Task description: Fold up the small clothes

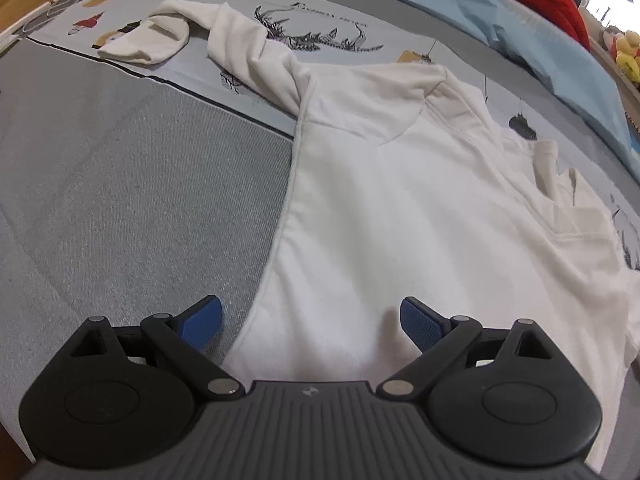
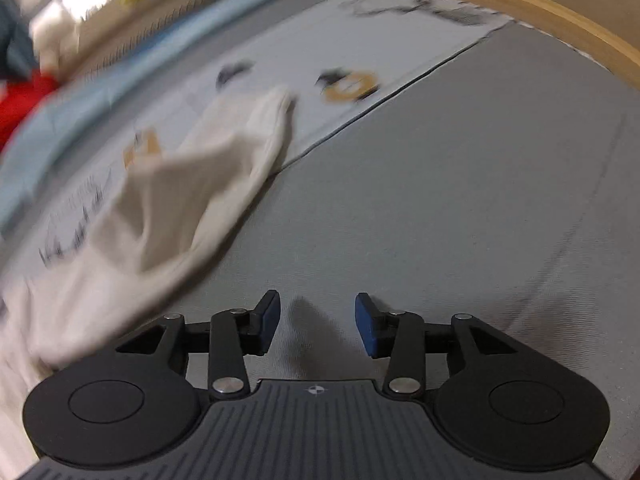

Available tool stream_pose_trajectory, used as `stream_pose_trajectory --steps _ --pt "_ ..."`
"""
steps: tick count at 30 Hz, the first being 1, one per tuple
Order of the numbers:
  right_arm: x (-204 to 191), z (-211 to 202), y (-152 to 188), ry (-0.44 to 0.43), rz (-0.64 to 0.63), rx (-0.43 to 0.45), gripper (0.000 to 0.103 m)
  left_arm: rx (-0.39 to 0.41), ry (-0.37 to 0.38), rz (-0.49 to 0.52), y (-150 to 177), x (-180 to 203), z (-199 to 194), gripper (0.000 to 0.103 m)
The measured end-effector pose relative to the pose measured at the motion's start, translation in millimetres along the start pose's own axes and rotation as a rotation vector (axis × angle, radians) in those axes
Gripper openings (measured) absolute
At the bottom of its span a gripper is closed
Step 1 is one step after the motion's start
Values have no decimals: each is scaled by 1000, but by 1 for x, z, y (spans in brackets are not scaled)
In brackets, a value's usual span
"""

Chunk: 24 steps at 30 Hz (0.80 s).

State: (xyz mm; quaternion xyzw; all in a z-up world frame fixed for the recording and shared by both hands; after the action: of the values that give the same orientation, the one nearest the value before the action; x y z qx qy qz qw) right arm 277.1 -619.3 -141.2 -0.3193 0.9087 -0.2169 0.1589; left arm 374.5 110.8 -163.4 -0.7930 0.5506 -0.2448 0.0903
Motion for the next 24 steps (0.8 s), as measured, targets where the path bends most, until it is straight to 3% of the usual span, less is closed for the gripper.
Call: stream_pose_trajectory --steps 2,5,9,11,13,14,15,16,17,20,24 --pt "1 -10 -20 -94 66 51 61 -15 9 -1 2 4 4 97" --pt "-21 -7 -58 -175 64 141 61 -17 5 -1 2 10 7 97" --pt "-45 40 -107 -80 69 204 65 -13 1 -6 1 12 7 97" --pt "-51 78 -120 3 81 158 66 -20 -2 7 1 14 8 97" --pt "-59 107 -117 14 114 73 70 -12 -15 32 -1 15 8 97" --pt "-67 113 -113 20 103 75 63 -6 -26 43 -3 15 9 97" --pt "-77 109 -112 47 60 133 48 -3 -33 49 -4 15 9 97" --pt "-88 104 -108 34 4 172 6 -1 -40 51 -5 15 9 97" --pt "-101 98 -103 5 -54 194 3 0 -42 50 -6 14 9 97" --pt "-105 75 -111 74 -76 359 3 8 -37 51 -8 13 8 97" --pt "-40 48 -138 272 150 500 3 14 -39 54 -9 12 4 97"
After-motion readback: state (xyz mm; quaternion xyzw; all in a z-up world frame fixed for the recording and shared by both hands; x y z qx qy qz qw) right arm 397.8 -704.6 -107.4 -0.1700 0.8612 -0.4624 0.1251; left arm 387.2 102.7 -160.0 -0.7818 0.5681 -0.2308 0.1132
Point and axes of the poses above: each gripper's, at about its wrist camera, not at the fingertips, and z roughly the way its jaws point, x to its right, y to its underside, the point moved 5 cm from there along z, roughly the way its jaws point, and after that the axes turned 12 degrees about y, right-handed, at the moved point
